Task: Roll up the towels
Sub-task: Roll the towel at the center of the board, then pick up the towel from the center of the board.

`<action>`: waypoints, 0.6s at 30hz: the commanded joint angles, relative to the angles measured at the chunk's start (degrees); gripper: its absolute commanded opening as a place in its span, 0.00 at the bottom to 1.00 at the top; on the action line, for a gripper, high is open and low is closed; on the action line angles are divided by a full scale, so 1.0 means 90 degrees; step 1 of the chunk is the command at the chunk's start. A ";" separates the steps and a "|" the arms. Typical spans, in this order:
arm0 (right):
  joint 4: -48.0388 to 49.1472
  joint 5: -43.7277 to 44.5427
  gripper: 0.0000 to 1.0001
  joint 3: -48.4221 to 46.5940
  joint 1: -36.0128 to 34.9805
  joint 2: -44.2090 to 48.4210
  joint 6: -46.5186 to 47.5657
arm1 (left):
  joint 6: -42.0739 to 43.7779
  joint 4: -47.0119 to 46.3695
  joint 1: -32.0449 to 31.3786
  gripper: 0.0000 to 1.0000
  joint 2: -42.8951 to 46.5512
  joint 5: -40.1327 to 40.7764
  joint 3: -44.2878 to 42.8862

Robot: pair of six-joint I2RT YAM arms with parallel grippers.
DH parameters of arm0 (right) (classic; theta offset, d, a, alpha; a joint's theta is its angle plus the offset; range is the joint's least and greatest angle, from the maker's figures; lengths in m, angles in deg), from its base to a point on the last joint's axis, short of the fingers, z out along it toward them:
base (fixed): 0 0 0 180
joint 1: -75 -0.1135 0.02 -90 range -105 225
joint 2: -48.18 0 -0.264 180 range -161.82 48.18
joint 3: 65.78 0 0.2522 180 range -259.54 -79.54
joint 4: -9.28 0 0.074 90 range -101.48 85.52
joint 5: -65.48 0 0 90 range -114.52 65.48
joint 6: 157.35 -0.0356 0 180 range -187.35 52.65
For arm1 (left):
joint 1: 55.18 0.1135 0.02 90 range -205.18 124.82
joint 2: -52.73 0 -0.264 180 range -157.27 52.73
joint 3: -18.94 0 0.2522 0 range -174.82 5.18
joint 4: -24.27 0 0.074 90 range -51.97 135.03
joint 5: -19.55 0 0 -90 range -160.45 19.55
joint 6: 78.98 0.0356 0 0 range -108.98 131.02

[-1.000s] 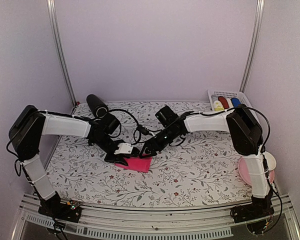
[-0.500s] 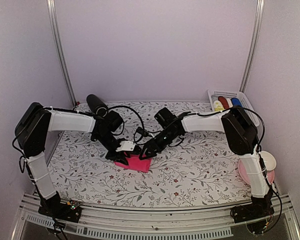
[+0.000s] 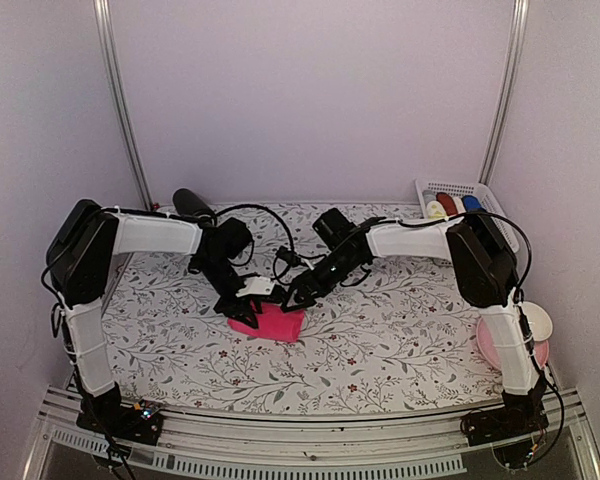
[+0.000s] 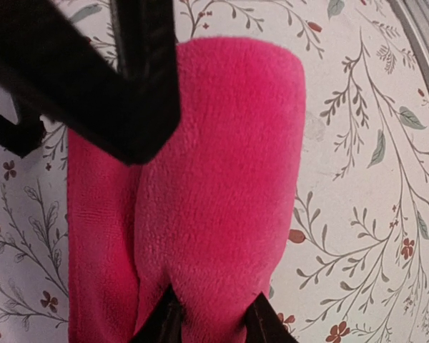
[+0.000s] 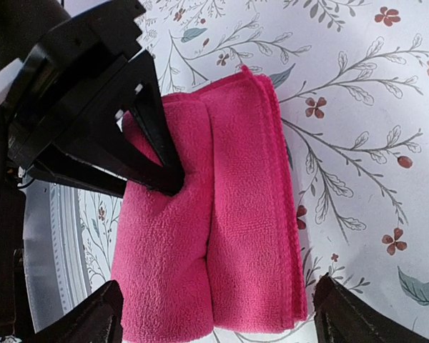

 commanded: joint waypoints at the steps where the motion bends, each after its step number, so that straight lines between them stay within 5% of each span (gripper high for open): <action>1: -0.0106 -0.0406 0.96 -0.0189 0.0036 -0.0157 0.0083 | -0.0055 0.0189 0.0102 0.26 -0.0588 0.0527 -0.0048; 18: -0.0040 -0.1182 0.99 -0.0195 0.0010 -0.0650 0.0033 | -0.0482 0.0224 0.0180 0.32 -0.0952 0.0722 -0.0650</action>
